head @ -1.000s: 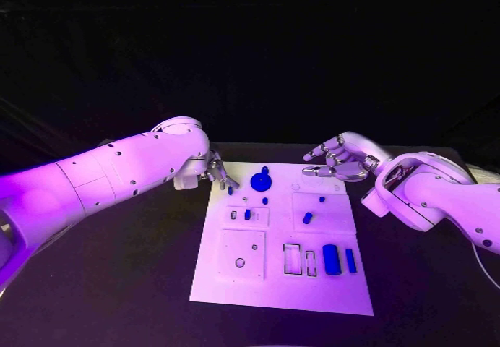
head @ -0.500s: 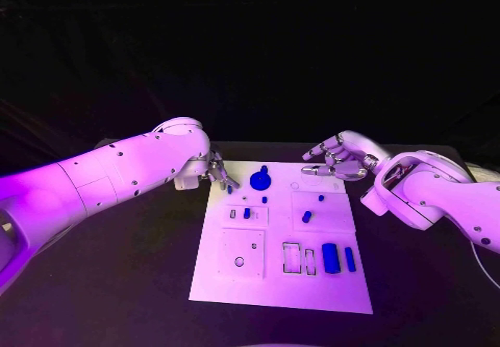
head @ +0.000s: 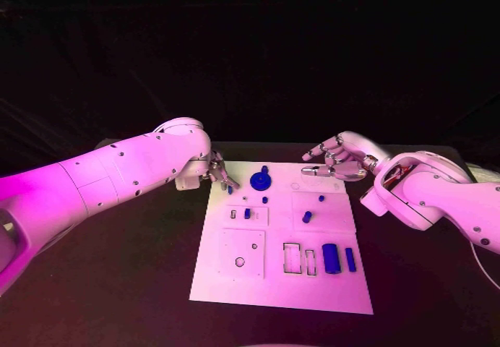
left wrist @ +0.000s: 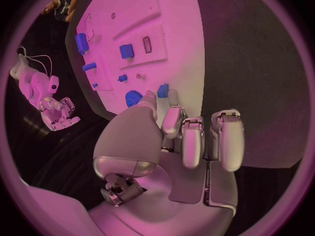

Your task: Assemble the parts on the task board

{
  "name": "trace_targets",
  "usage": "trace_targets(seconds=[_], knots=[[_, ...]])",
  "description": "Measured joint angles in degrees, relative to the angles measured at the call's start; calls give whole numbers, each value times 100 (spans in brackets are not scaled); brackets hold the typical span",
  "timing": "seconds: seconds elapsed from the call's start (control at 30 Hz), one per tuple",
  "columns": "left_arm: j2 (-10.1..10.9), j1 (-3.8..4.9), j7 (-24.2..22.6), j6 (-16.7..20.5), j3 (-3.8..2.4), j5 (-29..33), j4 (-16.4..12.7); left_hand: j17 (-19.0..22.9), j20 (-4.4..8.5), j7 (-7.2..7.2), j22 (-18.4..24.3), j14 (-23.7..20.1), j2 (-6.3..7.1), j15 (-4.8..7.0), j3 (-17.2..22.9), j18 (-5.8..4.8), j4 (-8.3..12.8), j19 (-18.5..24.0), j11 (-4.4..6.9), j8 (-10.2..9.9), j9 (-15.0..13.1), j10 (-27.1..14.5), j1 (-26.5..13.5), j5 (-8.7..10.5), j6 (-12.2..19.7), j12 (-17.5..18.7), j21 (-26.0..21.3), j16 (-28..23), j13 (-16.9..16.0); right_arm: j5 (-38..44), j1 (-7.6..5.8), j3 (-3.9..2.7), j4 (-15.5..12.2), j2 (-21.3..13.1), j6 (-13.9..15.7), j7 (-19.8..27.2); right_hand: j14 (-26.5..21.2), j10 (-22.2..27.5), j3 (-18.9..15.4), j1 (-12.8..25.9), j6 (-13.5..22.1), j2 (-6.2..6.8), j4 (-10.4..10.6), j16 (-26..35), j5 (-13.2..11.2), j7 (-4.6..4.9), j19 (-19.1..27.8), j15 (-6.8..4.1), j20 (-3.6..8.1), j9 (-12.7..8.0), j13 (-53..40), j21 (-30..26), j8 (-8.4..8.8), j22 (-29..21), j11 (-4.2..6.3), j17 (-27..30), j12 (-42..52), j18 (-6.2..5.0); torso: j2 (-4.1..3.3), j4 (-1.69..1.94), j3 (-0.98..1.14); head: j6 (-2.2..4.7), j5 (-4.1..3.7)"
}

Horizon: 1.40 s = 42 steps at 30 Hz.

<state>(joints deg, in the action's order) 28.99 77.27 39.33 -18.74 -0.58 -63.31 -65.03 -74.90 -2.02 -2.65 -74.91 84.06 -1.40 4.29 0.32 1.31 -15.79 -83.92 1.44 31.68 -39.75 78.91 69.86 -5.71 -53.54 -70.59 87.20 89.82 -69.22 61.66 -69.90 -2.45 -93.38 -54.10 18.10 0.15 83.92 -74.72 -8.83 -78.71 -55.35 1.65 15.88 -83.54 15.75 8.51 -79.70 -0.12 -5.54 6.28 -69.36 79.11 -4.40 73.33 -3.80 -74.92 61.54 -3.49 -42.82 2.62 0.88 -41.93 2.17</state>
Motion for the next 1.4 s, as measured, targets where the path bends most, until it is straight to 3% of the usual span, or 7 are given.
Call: trace_targets(seconds=[0.47,0.7,0.9,1.07,1.17,1.23,1.4], knots=[[-42,-2,-52,-46,4,36,38,0,0,0,0,0,-261,-1,332,0,194,0,15,0,-15,15,522,112,0,3,0,0,5,-3,3,0,0,7,-5,2,0,0,0,0,0,0,0,0,0,0,0,0,0,-1,1,0,0,0,0,1,0,0,-1,-1,-3,-30,4],[-45,3,-106,-55,1,60,53,-4,15,21,0,-1,-288,-2,787,0,371,-15,-1,-49,6,0,849,165,86,7,0,0,42,-6,3,0,0,7,-6,4,0,0,0,0,0,0,0,0,0,0,0,0,0,-1,1,0,0,0,0,1,0,0,-1,-3,-1,-33,2],[-45,1,-140,-63,1,84,57,-4,21,-18,0,-1,-173,-2,1229,0,479,-21,-3,-115,39,-3,964,189,123,27,0,0,91,-8,4,0,-3,4,-6,5,0,0,0,23,0,-23,0,0,0,0,0,0,0,5,-12,0,0,0,0,1,0,0,0,-4,-1,-38,-3],[-42,-6,-182,-65,7,101,56,-4,21,-32,0,-1,15,-3,1517,0,252,-21,-11,-160,39,-10,1151,62,136,93,0,0,116,-11,4,0,-6,2,-7,5,0,0,0,22,0,-23,0,0,0,0,0,0,0,4,-12,0,0,0,0,1,0,0,2,-4,1,-42,-1],[-17,-14,-230,-50,10,109,23,-4,21,-42,0,-1,268,-3,1820,0,37,-21,-11,-166,-8,-9,1087,-62,146,137,0,0,146,-13,5,0,-7,1,-7,6,0,0,0,22,0,-23,0,0,0,0,0,0,0,4,-12,0,0,0,0,2,0,0,2,-4,1,-46,2],[17,-18,-272,-25,10,116,-25,-3,21,-43,0,-1,470,-2,2192,0,70,-21,-32,-160,-56,11,919,-95,145,130,0,0,138,-14,5,0,-7,1,-7,6,0,0,0,22,0,-23,0,0,0,0,0,0,0,4,-12,0,0,0,0,2,0,0,2,-4,1,-47,5],[209,-22,-425,130,10,148,-299,-3,21,-51,0,-1,687,-2,2531,0,200,-21,-12,-129,-95,32,749,-139,134,37,0,0,51,-19,5,0,-6,-2,-7,8,0,0,0,22,0,-22,0,0,0,0,0,0,0,3,-11,0,0,0,0,2,0,0,3,-4,-1,-47,6]])
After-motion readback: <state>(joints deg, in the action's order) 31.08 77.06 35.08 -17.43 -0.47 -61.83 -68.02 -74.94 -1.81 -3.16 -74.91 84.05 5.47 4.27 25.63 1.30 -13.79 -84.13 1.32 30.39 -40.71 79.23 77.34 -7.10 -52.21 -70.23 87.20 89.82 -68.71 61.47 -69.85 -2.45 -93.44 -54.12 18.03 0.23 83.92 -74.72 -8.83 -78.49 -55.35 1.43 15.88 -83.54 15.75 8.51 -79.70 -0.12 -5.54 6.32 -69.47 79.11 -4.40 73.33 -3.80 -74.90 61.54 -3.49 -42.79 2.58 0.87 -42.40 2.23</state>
